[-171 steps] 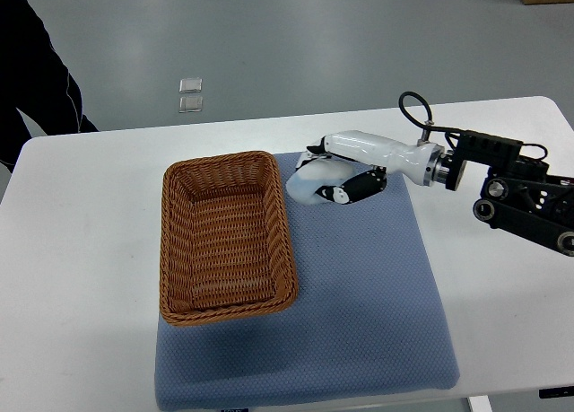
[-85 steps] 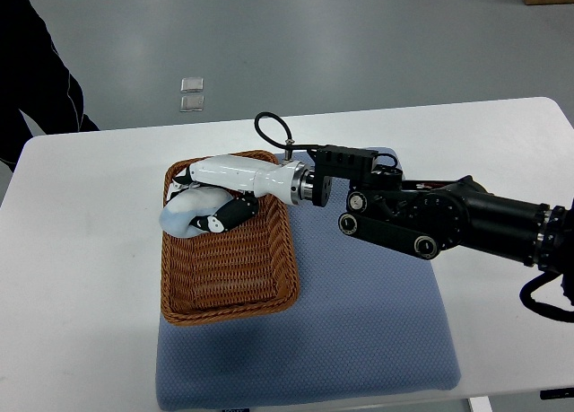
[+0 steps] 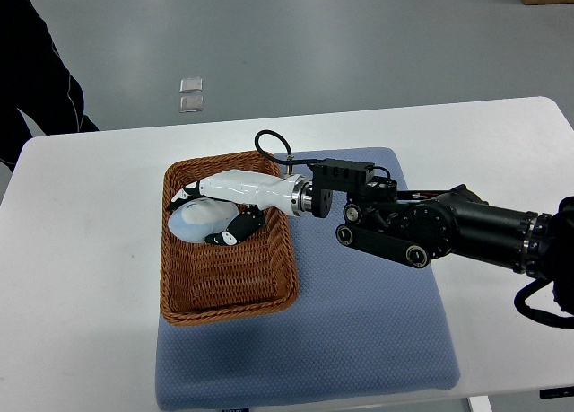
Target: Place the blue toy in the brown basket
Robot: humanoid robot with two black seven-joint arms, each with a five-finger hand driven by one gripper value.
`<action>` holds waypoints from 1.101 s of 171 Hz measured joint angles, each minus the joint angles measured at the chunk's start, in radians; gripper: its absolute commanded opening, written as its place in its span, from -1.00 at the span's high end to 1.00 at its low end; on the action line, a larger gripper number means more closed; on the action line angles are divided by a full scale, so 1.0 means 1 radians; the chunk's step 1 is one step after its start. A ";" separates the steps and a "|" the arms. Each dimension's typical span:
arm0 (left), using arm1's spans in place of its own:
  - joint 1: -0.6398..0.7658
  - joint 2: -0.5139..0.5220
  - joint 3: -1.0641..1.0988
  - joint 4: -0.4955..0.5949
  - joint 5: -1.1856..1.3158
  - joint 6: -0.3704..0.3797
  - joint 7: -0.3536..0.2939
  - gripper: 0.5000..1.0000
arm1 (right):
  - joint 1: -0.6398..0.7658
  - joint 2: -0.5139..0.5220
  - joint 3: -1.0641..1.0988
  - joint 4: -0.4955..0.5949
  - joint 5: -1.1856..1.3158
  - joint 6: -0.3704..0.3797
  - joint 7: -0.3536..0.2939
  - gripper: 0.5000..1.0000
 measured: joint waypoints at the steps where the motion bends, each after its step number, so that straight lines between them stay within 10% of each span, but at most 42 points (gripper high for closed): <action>1: 0.000 0.000 0.000 0.000 0.000 0.000 0.000 -1.00 | 0.000 0.000 0.000 0.000 0.000 0.000 0.000 -0.61; 188: 0.000 0.000 0.000 0.000 0.000 0.000 0.000 -1.00 | -0.171 -0.178 0.425 -0.032 0.826 0.191 -0.169 -0.61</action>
